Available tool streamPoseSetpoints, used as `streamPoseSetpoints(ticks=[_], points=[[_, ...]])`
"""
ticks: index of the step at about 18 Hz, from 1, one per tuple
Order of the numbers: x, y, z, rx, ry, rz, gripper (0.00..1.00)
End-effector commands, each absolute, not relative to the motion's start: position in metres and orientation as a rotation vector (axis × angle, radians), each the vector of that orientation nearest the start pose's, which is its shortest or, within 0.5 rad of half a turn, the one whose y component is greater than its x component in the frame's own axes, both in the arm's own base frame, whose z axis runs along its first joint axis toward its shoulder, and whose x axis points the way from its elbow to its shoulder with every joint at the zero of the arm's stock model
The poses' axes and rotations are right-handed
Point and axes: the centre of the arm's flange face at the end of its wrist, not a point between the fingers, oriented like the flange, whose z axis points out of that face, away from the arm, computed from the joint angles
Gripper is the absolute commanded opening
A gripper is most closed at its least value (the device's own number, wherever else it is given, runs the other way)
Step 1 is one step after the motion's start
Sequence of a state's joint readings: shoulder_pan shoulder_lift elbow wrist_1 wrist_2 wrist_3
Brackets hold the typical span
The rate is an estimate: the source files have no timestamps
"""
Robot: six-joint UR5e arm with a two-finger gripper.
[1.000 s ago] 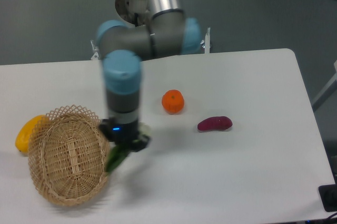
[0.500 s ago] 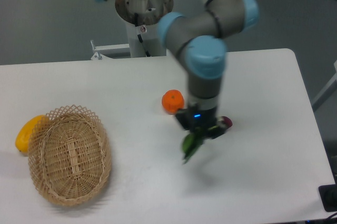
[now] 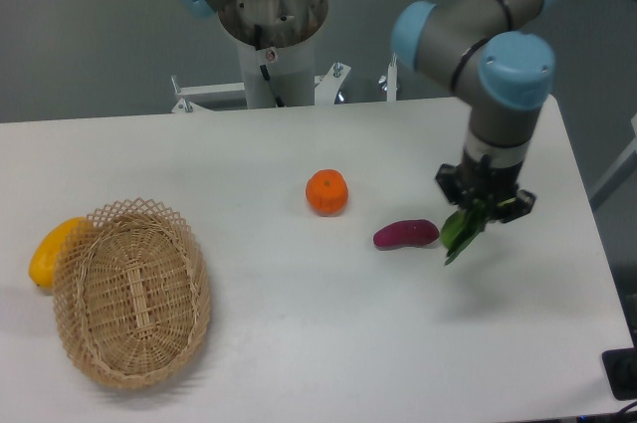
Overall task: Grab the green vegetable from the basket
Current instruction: 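Carry the held bok choy away from the basket, past the sweet potato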
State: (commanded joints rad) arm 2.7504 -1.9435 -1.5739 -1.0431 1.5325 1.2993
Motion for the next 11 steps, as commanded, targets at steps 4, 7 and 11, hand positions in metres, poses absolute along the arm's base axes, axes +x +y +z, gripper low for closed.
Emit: streamPoseSetpoints(ticks=[4, 7, 11], points=[[-0.5341, 0.3681, 0.3270, -3.051, 0.184, 0.192, 0.29], [-0.5360, 0.3708, 0.3295, -3.058, 0.191, 0.173, 0.29], [-0.5375, 0.3725, 0.3309, -3.062, 0.193, 0.157, 0.29]])
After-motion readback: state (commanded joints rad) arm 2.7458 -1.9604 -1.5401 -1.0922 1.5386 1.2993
